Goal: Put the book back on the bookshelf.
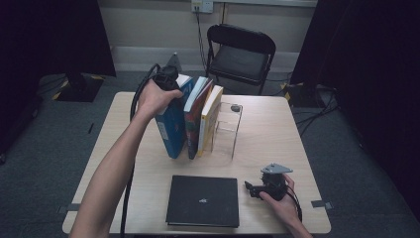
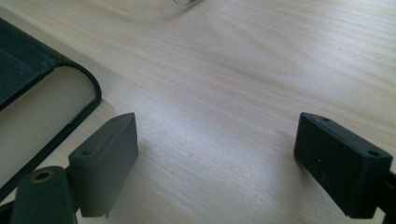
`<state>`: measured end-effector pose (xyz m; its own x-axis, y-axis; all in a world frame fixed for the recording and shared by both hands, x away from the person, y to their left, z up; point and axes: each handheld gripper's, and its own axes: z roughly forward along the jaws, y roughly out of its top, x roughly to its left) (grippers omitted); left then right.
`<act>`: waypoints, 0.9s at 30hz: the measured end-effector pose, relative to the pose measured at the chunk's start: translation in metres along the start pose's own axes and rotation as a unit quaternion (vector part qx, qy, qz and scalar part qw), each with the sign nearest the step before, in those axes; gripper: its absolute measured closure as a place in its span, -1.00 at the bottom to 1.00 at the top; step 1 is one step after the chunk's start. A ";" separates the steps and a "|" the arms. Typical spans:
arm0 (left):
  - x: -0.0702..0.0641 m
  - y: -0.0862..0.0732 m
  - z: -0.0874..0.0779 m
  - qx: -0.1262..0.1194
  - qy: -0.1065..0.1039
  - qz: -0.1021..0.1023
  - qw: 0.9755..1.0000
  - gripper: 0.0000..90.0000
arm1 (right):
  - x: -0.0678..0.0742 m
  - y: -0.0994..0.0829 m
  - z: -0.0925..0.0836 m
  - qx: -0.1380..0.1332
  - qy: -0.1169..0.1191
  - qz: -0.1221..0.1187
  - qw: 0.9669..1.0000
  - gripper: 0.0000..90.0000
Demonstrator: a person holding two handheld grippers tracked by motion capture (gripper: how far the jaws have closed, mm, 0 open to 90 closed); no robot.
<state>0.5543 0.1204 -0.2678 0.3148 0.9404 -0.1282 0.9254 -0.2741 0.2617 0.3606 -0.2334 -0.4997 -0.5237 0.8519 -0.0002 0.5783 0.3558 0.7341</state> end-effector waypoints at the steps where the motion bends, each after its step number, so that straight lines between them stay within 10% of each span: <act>1: 0.001 0.001 0.001 -0.004 0.000 -0.002 1.000 0.37 | 0.000 0.000 0.000 0.000 0.001 0.000 1.000 -0.70; 27: 0.011 0.022 0.018 0.009 0.007 -0.023 1.000 0.36 | -0.001 -0.001 -0.001 -0.002 0.007 0.000 1.000 -0.70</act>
<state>0.5821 0.1213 -0.2807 0.2695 0.9547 -0.1265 0.9422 -0.2343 0.2393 0.3600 -0.2349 -0.4996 -0.5322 0.8466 0.0096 0.5755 0.3534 0.7375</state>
